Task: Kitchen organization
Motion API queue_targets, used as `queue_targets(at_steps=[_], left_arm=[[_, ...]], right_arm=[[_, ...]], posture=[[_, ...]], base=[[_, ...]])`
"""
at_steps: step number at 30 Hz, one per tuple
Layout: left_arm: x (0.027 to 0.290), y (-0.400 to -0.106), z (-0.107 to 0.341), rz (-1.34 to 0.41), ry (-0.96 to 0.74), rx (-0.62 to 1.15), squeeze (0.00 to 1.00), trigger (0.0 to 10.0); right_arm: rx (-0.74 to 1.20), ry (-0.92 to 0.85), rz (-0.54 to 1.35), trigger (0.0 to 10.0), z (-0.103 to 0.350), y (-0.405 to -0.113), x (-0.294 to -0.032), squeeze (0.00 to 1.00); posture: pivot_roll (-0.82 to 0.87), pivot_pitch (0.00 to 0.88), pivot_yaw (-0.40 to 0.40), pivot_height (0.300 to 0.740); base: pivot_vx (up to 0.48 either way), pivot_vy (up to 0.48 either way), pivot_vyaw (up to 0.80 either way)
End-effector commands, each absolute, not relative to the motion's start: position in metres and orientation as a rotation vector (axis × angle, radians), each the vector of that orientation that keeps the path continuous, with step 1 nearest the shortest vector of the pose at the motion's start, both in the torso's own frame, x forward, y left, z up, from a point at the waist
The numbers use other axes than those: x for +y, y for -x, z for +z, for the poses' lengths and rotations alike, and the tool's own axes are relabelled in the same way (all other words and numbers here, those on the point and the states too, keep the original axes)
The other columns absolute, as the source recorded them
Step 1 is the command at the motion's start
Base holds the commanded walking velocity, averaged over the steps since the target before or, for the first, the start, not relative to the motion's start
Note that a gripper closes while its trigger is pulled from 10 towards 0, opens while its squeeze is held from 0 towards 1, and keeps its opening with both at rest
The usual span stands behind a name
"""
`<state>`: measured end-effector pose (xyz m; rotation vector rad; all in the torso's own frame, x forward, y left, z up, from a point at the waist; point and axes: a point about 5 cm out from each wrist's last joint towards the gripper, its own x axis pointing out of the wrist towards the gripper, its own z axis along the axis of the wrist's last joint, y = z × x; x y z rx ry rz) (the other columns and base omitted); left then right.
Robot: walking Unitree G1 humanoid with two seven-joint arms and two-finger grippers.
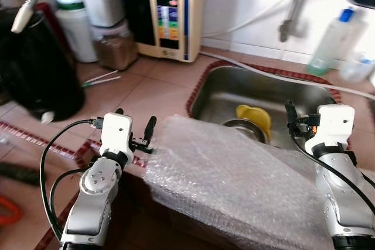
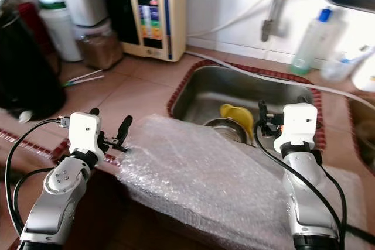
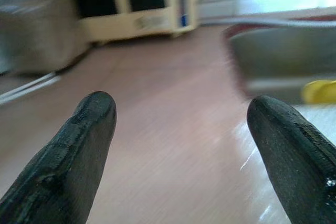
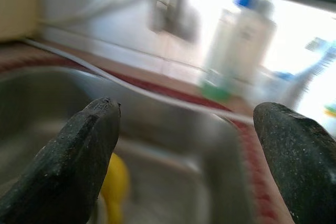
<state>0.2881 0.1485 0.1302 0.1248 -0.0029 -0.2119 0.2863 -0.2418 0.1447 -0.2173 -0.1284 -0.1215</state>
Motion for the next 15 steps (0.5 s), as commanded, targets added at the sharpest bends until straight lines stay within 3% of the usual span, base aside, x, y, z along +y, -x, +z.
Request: queue_targets(at_steps=[1, 8, 15], left_arm=[[0.149, -0.291, 0.133, -0.201, -0.133, 0.009, 0.00, 10.0], [0.156, -0.284, 0.128, -0.187, -0.073, 0.061, 0.00, 10.0], [0.147, -0.284, 0.129, -0.237, -0.092, 0.059, 0.00, 10.0]], right_arm=[[-0.148, 0.205, -0.134, 10.0, 0.153, -0.286, -0.241, 0.00], [-0.119, 0.199, -0.135, 10.0, 0.146, -0.278, -0.239, 0.00], [-0.118, 0.188, -0.152, 10.0, 0.148, -0.274, -0.245, 0.00]], posture=[[-0.01, 0.000, 0.023, 0.740], [-0.01, 0.000, 0.042, 0.740], [-0.02, 0.000, 0.050, 0.740]], base=[[0.000, 0.000, -0.80], [0.000, 0.000, -0.80], [0.000, 0.000, -0.78]])
